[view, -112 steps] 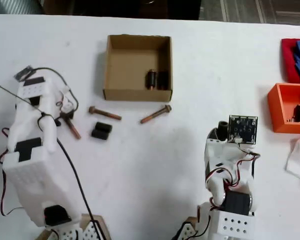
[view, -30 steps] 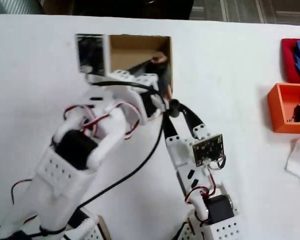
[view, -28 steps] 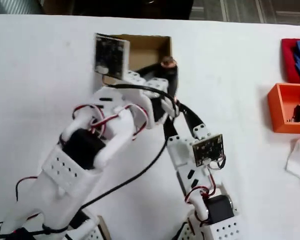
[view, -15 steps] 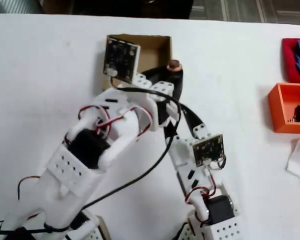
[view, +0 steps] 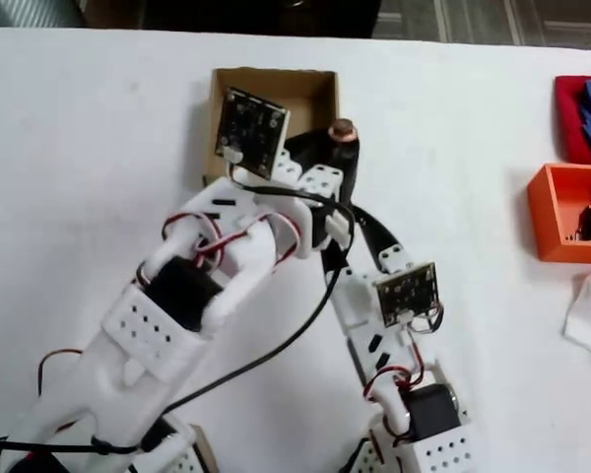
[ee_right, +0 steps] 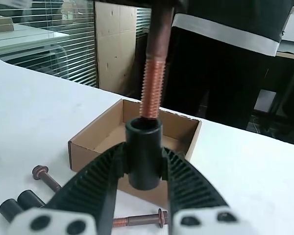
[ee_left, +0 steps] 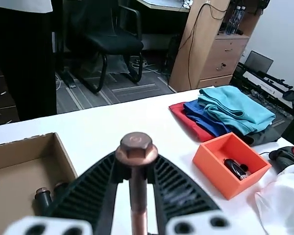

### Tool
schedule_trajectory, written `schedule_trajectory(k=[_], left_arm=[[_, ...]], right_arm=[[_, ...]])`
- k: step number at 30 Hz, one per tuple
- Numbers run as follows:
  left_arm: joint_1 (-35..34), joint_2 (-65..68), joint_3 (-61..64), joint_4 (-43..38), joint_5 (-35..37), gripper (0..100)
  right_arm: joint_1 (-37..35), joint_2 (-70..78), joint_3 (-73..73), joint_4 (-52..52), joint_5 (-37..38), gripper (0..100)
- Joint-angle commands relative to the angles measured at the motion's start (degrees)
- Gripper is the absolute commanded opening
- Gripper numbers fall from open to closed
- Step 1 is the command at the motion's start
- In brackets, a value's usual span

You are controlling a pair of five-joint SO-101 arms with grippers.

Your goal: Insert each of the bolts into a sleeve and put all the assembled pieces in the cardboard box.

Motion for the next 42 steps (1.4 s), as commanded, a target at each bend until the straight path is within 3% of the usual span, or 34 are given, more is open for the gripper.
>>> schedule_trajectory(k=[1,23,29,34,42], left_arm=[[0.2,-1.8,0.7,-1.1,0.1,2],[3.3,-10.8,13.1,-0.9,2.0,2],[-1.2,-9.8,12.6,-2.4,5.1,2],[-1.5,-6.4,7.9,3.1,11.8,3],[1.8,-1.8,-1.5,15.0,9.2,7]], right_arm=[[0.7,-0.9,-0.7,-1.8,-0.4,2.3],[0.4,-0.9,-0.7,-1.8,-0.4,2.3],[0.8,-1.0,-2.6,-1.8,-0.4,2.3],[0.8,-1.0,-4.4,-1.3,-0.4,2.3],[0.8,-0.9,-4.5,-0.5,-0.4,2.3]])
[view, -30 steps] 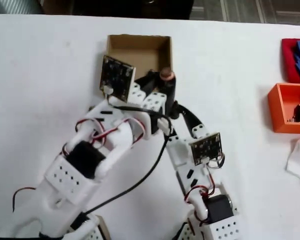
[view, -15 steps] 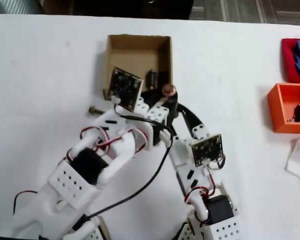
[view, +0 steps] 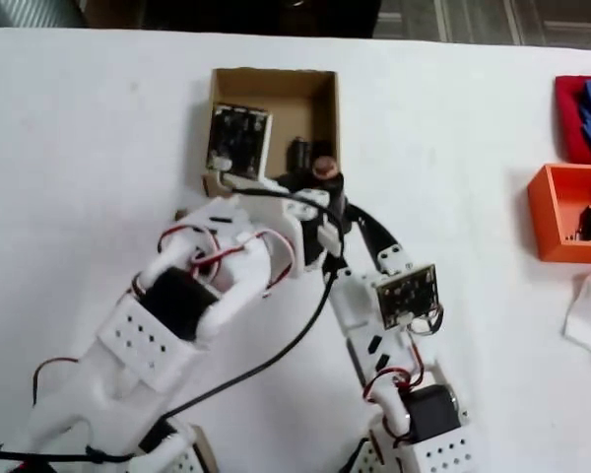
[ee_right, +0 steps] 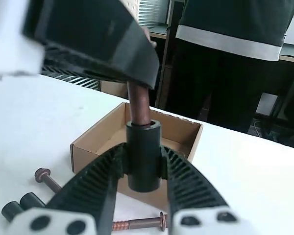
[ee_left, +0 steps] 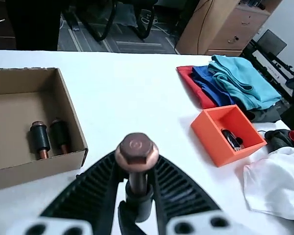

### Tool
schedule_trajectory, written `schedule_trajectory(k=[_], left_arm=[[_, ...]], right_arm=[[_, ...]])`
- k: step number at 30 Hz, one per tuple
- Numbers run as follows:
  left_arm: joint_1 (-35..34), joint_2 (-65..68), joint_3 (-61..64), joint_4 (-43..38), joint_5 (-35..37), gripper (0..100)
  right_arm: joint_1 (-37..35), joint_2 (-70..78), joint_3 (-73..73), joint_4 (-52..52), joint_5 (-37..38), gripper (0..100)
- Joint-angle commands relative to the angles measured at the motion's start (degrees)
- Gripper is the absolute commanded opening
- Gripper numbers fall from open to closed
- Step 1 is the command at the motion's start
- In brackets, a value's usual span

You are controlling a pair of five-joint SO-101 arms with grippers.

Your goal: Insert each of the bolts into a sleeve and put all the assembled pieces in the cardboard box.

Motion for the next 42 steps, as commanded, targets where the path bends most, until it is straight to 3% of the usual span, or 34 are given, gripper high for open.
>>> schedule_trajectory(k=[1,5,17,21,26,29,35,39,42], left_arm=[[1.8,1.3,-3.9,4.8,-2.2,10],[2.2,1.8,-4.0,6.2,-2.2,17],[-0.8,1.8,-9.3,6.6,-2.3,17],[-2.4,1.8,-16.7,12.6,-2.5,17],[-4.7,-1.5,-30.6,26.6,-2.7,13],[-12.2,-3.8,-32.6,35.3,-8.4,1],[-38.7,-6.6,-19.6,48.4,-23.2,2],[-52.7,-9.1,-6.7,49.6,-38.2,3],[-58.9,-11.3,3.5,44.7,-46.2,3]], right_arm=[[0.9,-1.0,-4.2,-0.5,-0.4,2.3],[0.9,-1.0,-4.2,-0.5,-0.4,2.3],[0.9,-1.0,-4.1,-0.4,-0.4,2.3],[1.0,-0.8,-4.0,-0.4,-0.4,2.3],[1.0,-0.8,-1.4,-0.3,-0.4,2.3],[1.0,-0.8,-1.7,-0.3,-0.4,2.3],[0.9,-0.5,-16.3,14.7,-0.4,2.3],[0.9,6.5,-29.9,19.8,0.0,2.3],[1.0,20.4,-40.6,20.1,-0.1,2.3]])
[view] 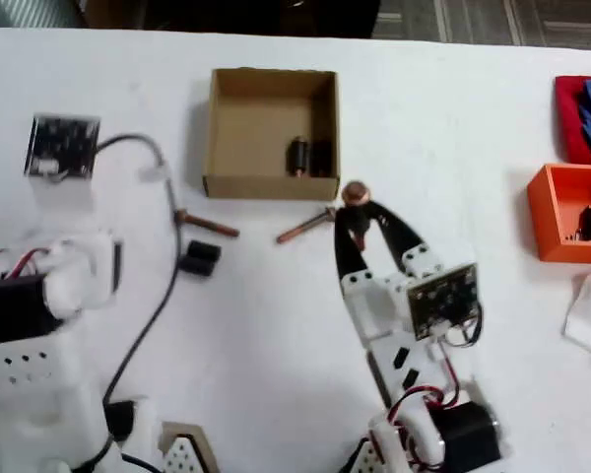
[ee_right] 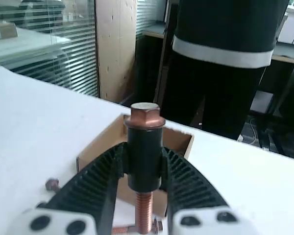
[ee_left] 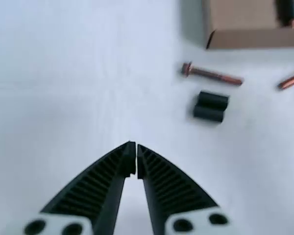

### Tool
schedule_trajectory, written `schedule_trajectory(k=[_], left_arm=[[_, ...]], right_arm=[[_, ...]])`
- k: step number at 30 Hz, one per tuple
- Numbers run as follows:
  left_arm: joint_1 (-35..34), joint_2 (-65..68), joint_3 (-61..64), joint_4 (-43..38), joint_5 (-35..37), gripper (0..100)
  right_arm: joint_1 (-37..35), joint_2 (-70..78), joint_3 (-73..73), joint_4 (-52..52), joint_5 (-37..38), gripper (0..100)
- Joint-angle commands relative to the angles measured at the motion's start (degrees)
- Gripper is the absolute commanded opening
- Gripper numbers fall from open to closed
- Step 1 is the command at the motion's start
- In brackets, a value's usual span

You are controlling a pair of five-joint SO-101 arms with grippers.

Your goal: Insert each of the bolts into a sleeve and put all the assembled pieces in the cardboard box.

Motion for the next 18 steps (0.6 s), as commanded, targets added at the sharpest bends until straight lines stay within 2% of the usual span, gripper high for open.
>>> schedule_trajectory(k=[1,5,10,13,18], left_arm=[[-7.7,-3.2,10.9,-6.8,-7.5,3],[-9.5,-6.1,23.9,-17.9,-6.6,3],[-9.4,-7.6,39.2,-33.7,-6.9,3],[-9.3,-7.6,47.2,-42.8,-6.5,3],[-9.4,-7.9,54.9,-49.7,-6.4,3]], right_arm=[[0.9,16.8,-16.7,1.3,-0.3,2.3],[0.7,41.4,-38.0,10.2,-0.6,2.3],[0.8,69.5,-66.0,27.3,-8.0,2.3],[0.8,84.4,-80.7,33.5,-11.5,2.3],[0.9,104.7,-102.9,39.1,-13.8,2.3]])
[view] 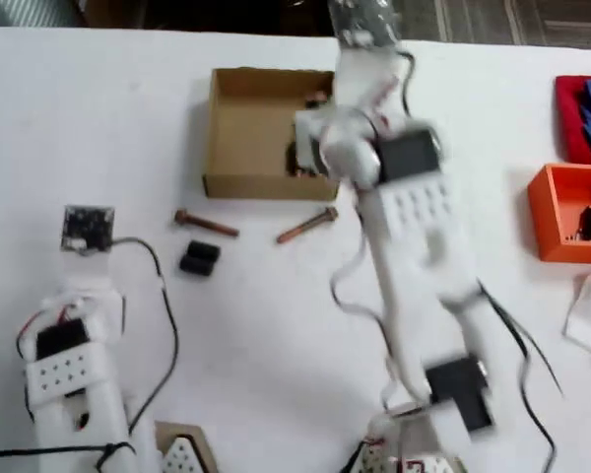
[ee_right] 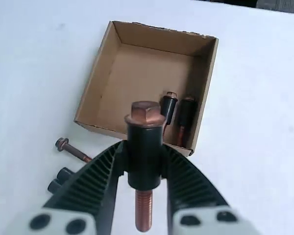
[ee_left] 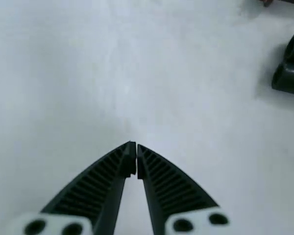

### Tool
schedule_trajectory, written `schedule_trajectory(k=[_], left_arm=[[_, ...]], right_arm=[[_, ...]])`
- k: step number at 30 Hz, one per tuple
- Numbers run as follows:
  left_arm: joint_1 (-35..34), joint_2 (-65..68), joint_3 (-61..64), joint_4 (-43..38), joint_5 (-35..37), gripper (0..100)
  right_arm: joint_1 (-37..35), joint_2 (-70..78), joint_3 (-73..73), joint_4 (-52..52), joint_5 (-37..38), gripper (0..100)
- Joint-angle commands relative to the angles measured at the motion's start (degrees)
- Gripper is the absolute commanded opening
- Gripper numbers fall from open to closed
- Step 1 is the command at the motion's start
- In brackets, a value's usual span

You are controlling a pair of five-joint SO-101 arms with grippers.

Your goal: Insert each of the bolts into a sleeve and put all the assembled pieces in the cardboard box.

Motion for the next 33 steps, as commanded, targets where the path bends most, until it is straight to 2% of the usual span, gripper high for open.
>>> schedule_trajectory(k=[1,8,12,17,22,33], left_arm=[[-0.5,-1.3,2.4,-4.0,0.4,3],[-0.3,-1.1,2.8,-4.1,0.5,3],[-0.3,-1.0,2.8,-4.2,3.5,3],[-0.3,-1.3,4.1,-6.1,3.6,3],[-0.3,-1.3,4.3,-6.6,3.8,3],[0.9,-1.3,4.4,-6.6,3.6,3]], right_arm=[[0.6,13.1,-20.2,3.6,-1.0,2.3],[0.6,34.0,-40.7,6.2,-1.4,2.3],[0.6,44.2,-47.5,2.2,-1.4,2.3],[0.3,53.6,-52.0,-2.9,-2.9,2.2],[1.9,58.4,-53.3,-7.3,-11.2,2.3],[0.4,60.4,-53.0,-8.7,-9.0,2.2]])
